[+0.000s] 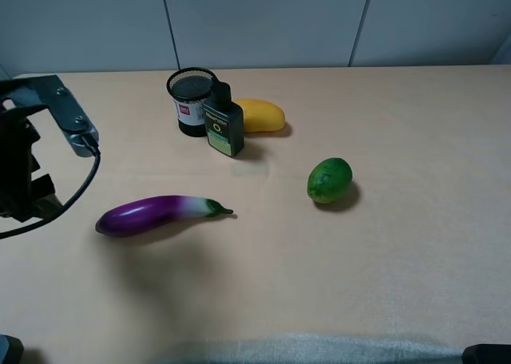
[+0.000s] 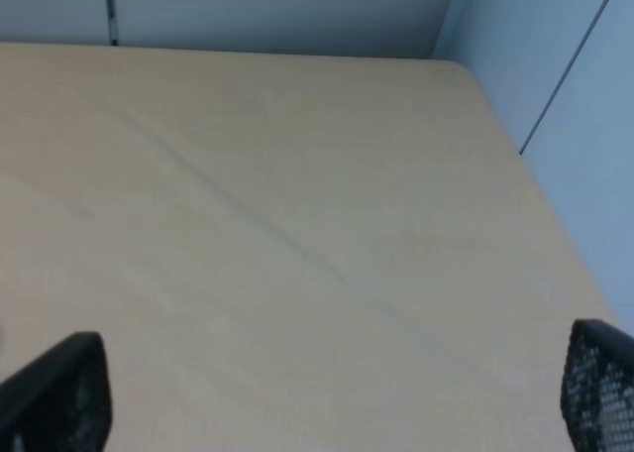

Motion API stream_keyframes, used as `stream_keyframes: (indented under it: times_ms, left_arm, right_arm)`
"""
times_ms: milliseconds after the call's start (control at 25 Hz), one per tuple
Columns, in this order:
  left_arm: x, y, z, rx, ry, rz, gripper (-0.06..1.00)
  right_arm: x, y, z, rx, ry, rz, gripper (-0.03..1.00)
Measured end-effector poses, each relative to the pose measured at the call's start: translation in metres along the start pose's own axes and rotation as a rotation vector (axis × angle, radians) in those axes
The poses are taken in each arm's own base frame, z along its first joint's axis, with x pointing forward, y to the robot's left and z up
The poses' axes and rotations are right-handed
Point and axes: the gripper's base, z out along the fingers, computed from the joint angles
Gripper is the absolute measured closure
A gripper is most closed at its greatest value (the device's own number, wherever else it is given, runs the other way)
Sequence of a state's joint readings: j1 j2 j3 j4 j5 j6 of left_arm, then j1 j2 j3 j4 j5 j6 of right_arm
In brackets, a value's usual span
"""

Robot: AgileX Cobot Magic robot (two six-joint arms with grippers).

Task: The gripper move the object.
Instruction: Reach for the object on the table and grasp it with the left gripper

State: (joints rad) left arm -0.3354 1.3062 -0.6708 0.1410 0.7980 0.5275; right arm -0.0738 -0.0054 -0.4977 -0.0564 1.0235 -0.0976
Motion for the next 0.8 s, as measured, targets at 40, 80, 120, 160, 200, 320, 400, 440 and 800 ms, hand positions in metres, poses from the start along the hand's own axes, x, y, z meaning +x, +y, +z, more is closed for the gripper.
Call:
stream_keyframes:
  times_ms: [40, 80, 120, 160, 200, 320, 400, 440, 800]
  left_arm:
    - [-0.003, 0.001, 0.003, 0.008, 0.006, 0.02, 0.15]
    - [-0.006, 0.002, 0.006, 0.017, 0.013, 0.038, 0.15]
    - [-0.008, 0.003, 0.009, 0.027, 0.019, 0.058, 0.15]
    - [-0.01, 0.003, 0.012, 0.037, 0.022, 0.076, 0.15]
    - [-0.012, 0.003, 0.016, 0.047, 0.022, 0.092, 0.15]
    - [-0.021, -0.002, 0.023, 0.067, 0.018, 0.178, 0.15]
    - [-0.026, -0.008, 0.028, 0.078, 0.016, 0.237, 0.15]
    - [-0.029, -0.012, 0.03, 0.088, 0.02, 0.261, 0.15]
    - [-0.051, -0.029, 0.053, 0.115, 0.018, 0.364, 0.15]
  right_arm:
    - [0.0, 0.0, 0.0, 0.0, 0.0, 0.0, 0.28]
    - [0.0, 0.0, 0.0, 0.0, 0.0, 0.0, 0.28]
    - [0.0, 0.0, 0.0, 0.0, 0.0, 0.0, 0.28]
    - [0.0, 0.0, 0.0, 0.0, 0.0, 0.0, 0.28]
    - [0.0, 0.0, 0.0, 0.0, 0.0, 0.0, 0.28]
    - [0.0, 0.0, 0.0, 0.0, 0.0, 0.0, 0.28]
    - [0.0, 0.0, 0.0, 0.0, 0.0, 0.0, 0.28]
    - [0.0, 0.0, 0.0, 0.0, 0.0, 0.0, 0.28]
    - [0.0, 0.0, 0.0, 0.0, 0.0, 0.0, 0.28]
